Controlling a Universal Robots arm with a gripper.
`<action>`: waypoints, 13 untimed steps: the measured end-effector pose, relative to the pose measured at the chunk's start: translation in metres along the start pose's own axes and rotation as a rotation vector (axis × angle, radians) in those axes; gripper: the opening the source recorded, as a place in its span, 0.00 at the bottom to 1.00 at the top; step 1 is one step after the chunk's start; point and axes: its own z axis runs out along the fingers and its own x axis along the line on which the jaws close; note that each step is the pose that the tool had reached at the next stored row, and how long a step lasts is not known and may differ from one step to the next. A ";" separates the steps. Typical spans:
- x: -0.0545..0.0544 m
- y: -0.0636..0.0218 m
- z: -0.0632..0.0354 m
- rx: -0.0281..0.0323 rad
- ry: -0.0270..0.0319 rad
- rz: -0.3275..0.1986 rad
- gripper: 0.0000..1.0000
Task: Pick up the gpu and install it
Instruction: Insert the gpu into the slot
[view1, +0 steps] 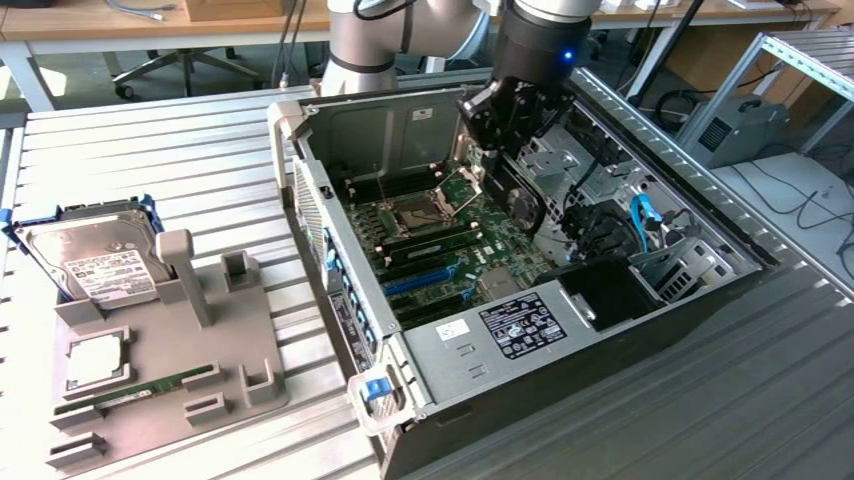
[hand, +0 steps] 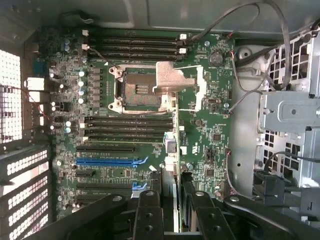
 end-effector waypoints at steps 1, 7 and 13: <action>0.000 0.0000 0.0000 -0.0004 0.0000 -0.016 0.27; 0.000 0.0000 0.0001 -0.0046 -0.0004 -0.164 0.27; 0.000 0.0000 0.0001 -0.0056 -0.0005 -0.200 0.27</action>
